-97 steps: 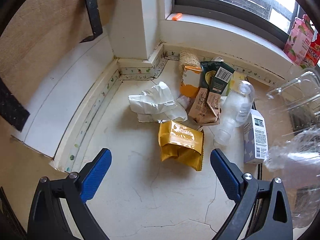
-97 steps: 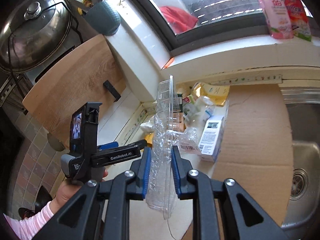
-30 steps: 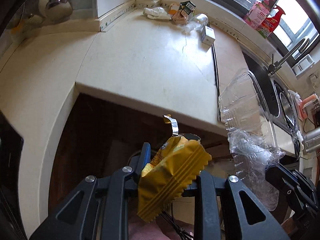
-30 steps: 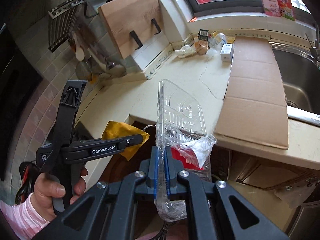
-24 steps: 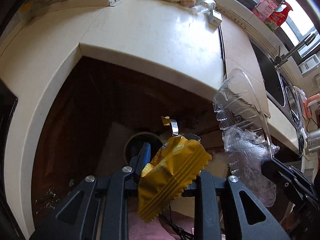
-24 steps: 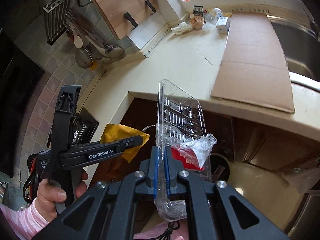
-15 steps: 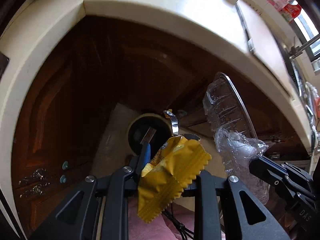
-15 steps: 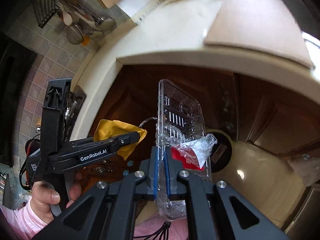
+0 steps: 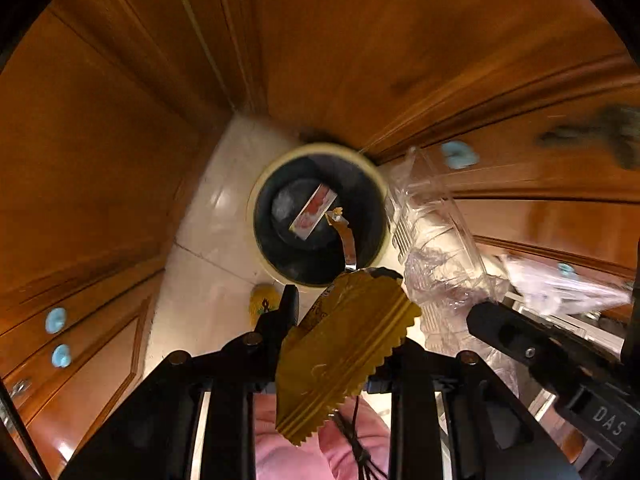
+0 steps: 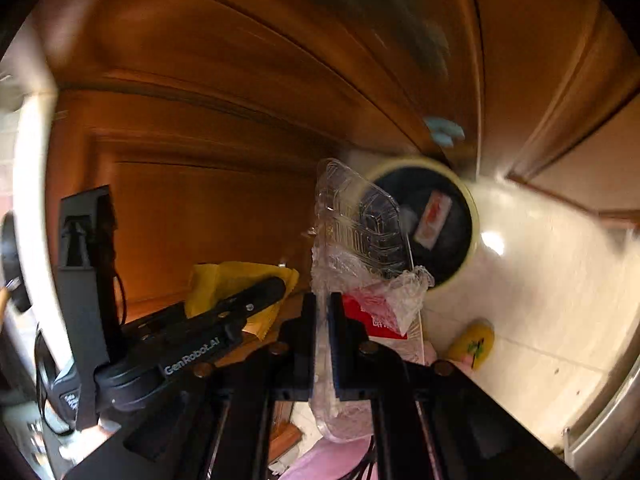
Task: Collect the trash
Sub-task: 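Lower both tools over the bin and open them, dropping tray and wrapper, then raise both open tools back up to the counter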
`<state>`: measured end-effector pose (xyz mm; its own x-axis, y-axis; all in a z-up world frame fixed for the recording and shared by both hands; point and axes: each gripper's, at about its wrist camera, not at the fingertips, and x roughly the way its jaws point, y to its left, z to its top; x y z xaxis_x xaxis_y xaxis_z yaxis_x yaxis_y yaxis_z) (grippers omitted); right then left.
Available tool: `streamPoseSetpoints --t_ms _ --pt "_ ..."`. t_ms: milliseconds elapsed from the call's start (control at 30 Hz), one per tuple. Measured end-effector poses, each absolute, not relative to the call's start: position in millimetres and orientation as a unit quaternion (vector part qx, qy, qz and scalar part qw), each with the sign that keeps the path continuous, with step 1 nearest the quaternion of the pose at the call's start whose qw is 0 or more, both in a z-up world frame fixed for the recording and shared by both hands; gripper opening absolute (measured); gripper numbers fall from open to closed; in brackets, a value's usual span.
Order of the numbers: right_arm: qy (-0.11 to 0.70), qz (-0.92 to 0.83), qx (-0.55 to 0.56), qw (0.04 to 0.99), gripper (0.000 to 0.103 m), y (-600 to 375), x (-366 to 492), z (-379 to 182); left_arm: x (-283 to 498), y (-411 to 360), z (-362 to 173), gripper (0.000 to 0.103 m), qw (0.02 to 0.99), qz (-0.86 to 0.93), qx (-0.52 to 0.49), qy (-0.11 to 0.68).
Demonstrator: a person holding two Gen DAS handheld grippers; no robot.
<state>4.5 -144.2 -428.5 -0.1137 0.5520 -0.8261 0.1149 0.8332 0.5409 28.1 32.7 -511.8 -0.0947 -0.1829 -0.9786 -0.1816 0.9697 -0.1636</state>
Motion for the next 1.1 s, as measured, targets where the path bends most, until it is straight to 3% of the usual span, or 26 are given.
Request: streamPoseSetpoints --t_ms 267,333,400,500,533,567,1100 --pt "0.782 0.105 0.208 0.578 0.010 -136.7 21.6 -522.4 43.1 29.4 -582.1 0.035 0.631 -0.012 -0.102 0.769" --pt "0.792 0.095 0.204 0.568 0.010 -136.9 26.8 -538.9 47.8 30.0 -589.8 0.050 0.627 -0.015 -0.097 0.773" --pt "0.800 0.082 0.202 0.559 0.019 -135.7 32.3 -548.1 54.2 33.2 -596.9 0.061 0.627 -0.016 -0.090 0.774" --pt "0.792 0.063 0.199 0.574 0.043 -134.4 39.8 -548.5 59.8 37.0 -596.5 0.070 0.632 -0.017 -0.078 0.771" --pt "0.788 0.061 0.198 0.579 0.051 -134.0 41.4 -546.0 61.8 37.1 -596.7 0.070 0.633 -0.017 -0.077 0.770" --pt "0.785 0.060 0.195 0.585 0.051 -134.1 42.4 -543.0 62.7 37.2 -596.1 0.071 0.633 -0.017 -0.076 0.771" --pt "0.768 0.048 0.204 0.605 0.052 -141.7 28.7 -503.5 57.0 45.9 -548.5 0.072 0.644 -0.018 -0.035 0.764"
